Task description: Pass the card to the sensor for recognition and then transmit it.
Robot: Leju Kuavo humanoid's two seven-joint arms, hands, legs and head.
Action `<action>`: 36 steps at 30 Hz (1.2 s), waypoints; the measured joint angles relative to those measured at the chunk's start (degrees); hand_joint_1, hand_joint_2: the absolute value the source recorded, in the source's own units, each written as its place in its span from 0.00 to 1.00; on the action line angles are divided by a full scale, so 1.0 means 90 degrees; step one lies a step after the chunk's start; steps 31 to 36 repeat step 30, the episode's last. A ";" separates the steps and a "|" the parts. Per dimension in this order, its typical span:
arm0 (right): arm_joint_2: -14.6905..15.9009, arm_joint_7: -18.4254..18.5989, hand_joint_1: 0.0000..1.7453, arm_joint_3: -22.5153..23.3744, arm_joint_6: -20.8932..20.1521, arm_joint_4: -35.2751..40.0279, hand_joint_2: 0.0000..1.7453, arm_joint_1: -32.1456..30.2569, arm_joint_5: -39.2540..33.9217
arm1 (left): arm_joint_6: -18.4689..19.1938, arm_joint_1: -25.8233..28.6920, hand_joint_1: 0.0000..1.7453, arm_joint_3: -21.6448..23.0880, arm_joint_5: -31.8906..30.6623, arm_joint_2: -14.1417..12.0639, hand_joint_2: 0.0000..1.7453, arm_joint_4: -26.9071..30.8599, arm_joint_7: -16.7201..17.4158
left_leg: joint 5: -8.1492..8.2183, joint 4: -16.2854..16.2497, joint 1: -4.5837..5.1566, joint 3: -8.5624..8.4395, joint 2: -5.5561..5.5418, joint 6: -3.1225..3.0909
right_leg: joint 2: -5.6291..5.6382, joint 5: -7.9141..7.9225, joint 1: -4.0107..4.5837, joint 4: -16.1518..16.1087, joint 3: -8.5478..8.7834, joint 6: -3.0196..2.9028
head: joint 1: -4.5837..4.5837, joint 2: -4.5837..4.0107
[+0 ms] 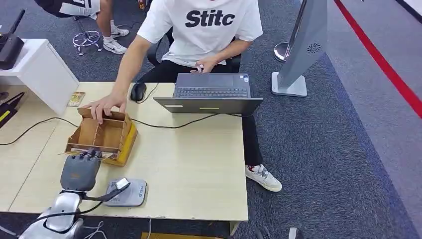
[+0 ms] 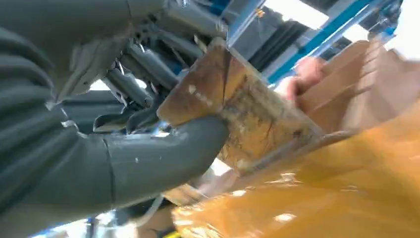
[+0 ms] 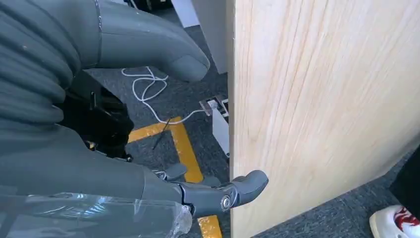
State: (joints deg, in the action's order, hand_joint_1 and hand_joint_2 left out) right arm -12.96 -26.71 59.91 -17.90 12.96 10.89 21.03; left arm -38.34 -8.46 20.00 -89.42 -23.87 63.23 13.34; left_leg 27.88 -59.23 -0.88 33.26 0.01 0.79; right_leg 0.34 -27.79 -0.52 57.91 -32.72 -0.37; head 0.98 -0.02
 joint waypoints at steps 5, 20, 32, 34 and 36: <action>-0.0002 0.0015 0.00 -0.0024 0.0003 -0.0002 1.00 0.0011 0.0007 | 0.0263 -0.0049 1.00 -0.0483 0.0000 -0.0014 1.00 0.0462 -0.0382 | -0.0001 0.0000 0.0000 0.0000 0.0000 0.0000 | -0.0001 0.0000 0.0000 0.0000 0.0000 0.0000 | 0.0000 0.0000; -0.0044 0.0087 0.00 -0.0139 0.0041 -0.0022 1.00 0.0109 0.0046 | 0.1115 -0.0886 1.00 -0.1508 0.0000 0.0032 1.00 0.1654 -0.1096 | -0.0002 -0.0001 0.0000 0.0000 0.0000 0.0001 | 0.0001 0.0004 0.0000 0.0002 0.0001 -0.0003 | 0.0000 0.0000; -0.0056 0.0109 0.00 -0.0163 0.0037 -0.0039 1.00 0.0115 0.0049 | 0.1127 -0.0908 1.00 -0.1515 0.0002 0.0029 1.00 0.1702 -0.1014 | -0.0002 -0.0001 0.0001 0.0000 0.0000 0.0001 | 0.0001 0.0004 0.0000 0.0001 0.0001 -0.0003 | 0.0000 0.0000; -0.0056 0.0109 0.00 -0.0163 0.0037 -0.0039 1.00 0.0115 0.0049 | 0.1127 -0.0908 1.00 -0.1515 0.0002 0.0029 1.00 0.1702 -0.1014 | -0.0002 -0.0001 0.0001 0.0000 0.0000 0.0001 | 0.0001 0.0004 0.0000 0.0001 0.0001 -0.0003 | 0.0000 0.0000; -0.0056 0.0109 0.00 -0.0163 0.0037 -0.0039 1.00 0.0115 0.0049 | 0.1127 -0.0908 1.00 -0.1515 0.0002 0.0029 1.00 0.1702 -0.1014 | -0.0002 -0.0001 0.0001 0.0000 0.0000 0.0001 | 0.0001 0.0004 0.0000 0.0001 0.0001 -0.0003 | 0.0000 0.0000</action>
